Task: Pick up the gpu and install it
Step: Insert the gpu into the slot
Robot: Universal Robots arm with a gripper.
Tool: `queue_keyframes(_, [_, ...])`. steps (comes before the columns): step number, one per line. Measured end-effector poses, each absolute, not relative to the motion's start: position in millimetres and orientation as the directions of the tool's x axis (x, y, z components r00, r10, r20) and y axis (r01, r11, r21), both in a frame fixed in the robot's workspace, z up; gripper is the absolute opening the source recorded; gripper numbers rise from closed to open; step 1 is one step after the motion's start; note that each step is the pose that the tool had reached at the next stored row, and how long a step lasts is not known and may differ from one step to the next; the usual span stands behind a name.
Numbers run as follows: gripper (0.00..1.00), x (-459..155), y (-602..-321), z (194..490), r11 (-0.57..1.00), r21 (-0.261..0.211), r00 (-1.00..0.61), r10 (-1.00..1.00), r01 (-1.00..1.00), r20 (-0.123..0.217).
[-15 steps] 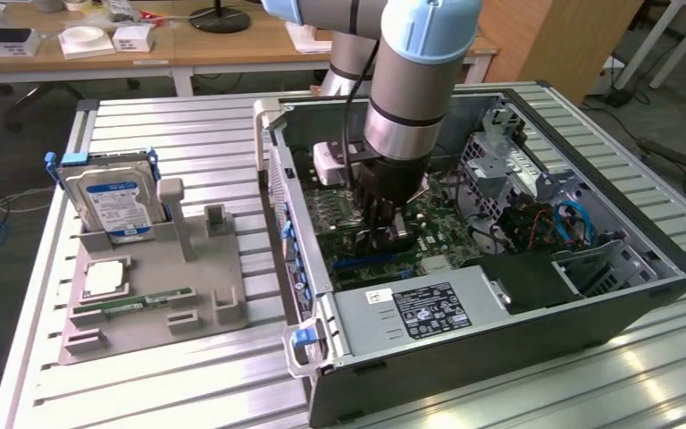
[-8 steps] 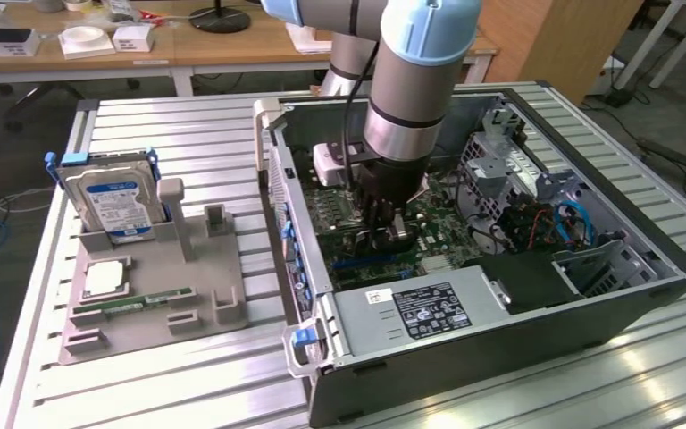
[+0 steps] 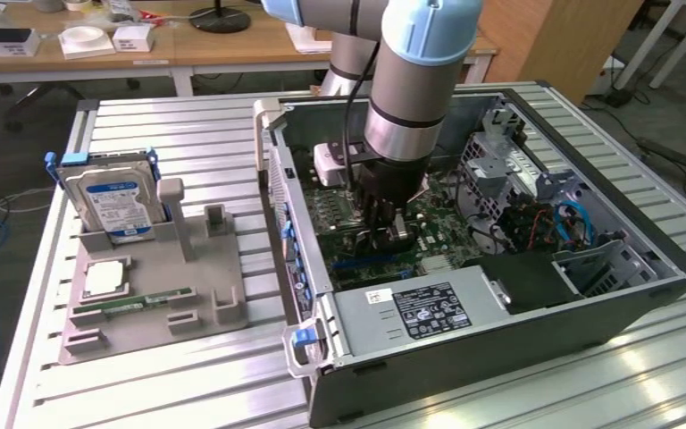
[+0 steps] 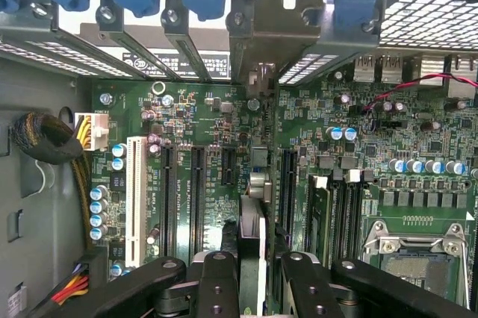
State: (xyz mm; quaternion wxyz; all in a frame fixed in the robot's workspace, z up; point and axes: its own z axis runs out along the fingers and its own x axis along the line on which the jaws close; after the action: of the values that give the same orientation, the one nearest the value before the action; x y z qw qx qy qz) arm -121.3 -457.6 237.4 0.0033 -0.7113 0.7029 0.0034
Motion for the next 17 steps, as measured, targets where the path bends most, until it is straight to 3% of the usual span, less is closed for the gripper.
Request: queue_keyframes(17, [0.27, -121.5, -457.6, 234.0, -0.012, 0.0, 0.012, -1.0, -1.0, -0.01])
